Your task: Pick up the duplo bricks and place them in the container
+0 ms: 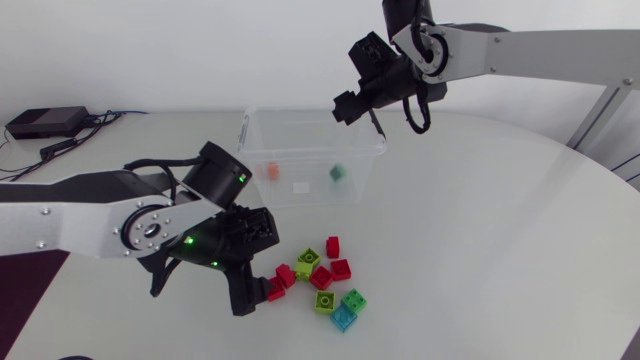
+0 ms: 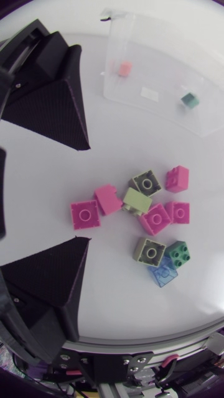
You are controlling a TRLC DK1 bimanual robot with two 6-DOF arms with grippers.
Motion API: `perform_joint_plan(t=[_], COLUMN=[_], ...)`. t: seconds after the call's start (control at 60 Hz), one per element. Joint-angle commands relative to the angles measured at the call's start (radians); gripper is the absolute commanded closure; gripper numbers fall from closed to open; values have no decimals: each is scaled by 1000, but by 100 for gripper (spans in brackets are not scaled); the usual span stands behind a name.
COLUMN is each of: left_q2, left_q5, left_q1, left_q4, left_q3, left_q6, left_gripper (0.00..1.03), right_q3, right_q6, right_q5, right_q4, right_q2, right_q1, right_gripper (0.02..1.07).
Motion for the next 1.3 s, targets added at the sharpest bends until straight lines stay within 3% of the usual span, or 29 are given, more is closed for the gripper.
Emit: perform_joint_plan(t=[0.0,0.433,0.533,0.617,0.667,0.85,1.033,1.283], left_q2=[45,247,281,299,312,302,146,-63], left_q5=[-12,-23,-28,-28,-31,-40,-38,-29], left_q1=[-5,-44,-41,-37,-31,-14,31,66], left_q4=[-18,-21,-18,-4,8,-7,-45,-163], left_q3=[-8,62,85,98,108,104,75,81], left_q6=[26,1,-9,-26,-31,-31,-25,-11], left_gripper=[8,14,30,52,70,73,74,74], right_q3=[-29,-631,-783,-884,-929,-1070,-1070,-1069], right_q6=[19,25,18,-1,-4,-13,-1,7], right_q5=[4,6,7,12,10,50,130,147], right_q4=[-14,-68,-71,-62,-59,15,44,26], right_q2=[-87,-583,-669,-704,-715,-647,-532,-471], right_q1=[2,120,138,143,143,214,296,350], right_gripper=[6,7,7,7,7,7,7,7])
